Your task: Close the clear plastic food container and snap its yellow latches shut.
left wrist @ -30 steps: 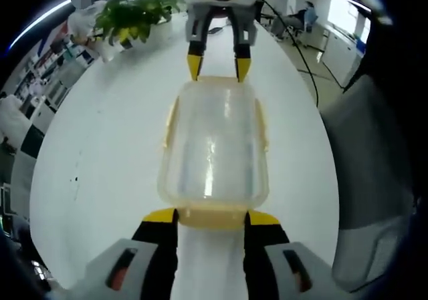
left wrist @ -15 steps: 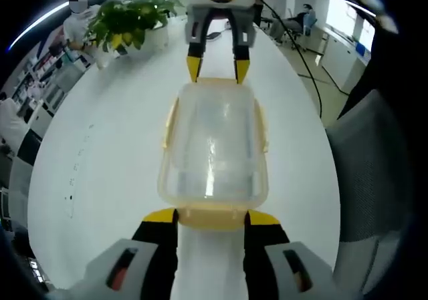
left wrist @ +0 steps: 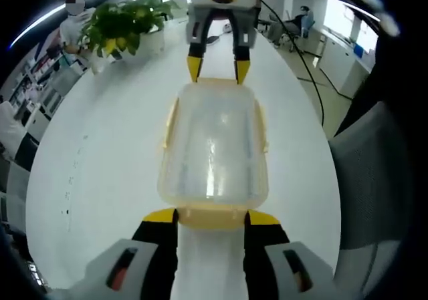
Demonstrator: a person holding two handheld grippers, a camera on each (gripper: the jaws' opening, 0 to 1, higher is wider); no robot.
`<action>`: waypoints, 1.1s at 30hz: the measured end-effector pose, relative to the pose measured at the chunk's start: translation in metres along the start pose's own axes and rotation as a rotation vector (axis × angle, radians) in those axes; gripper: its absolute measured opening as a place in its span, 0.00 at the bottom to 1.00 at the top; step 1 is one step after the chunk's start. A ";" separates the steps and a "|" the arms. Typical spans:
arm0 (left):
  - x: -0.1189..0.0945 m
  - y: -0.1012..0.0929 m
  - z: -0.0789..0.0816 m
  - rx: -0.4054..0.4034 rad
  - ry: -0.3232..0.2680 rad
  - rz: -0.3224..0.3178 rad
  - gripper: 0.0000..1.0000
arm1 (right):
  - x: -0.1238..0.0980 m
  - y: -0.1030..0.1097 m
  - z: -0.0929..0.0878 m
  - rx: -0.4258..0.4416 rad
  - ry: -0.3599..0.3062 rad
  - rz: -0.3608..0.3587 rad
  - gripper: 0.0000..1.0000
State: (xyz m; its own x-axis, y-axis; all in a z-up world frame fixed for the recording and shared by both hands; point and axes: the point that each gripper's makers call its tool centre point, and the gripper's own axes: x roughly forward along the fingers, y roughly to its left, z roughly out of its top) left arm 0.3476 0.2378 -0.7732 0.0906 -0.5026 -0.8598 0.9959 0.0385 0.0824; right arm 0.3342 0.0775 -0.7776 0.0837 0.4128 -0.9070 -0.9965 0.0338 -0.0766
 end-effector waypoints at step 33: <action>0.013 -0.005 -0.003 -0.028 0.016 -0.045 0.33 | 0.008 0.004 -0.008 0.040 -0.046 0.014 0.36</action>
State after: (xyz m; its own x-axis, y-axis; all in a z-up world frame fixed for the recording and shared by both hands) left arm 0.3441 0.2338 -0.7870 0.0460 -0.4903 -0.8704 0.9987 0.0405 0.0299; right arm 0.3305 0.0735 -0.7888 0.0705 0.4546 -0.8879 -0.9969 0.0640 -0.0464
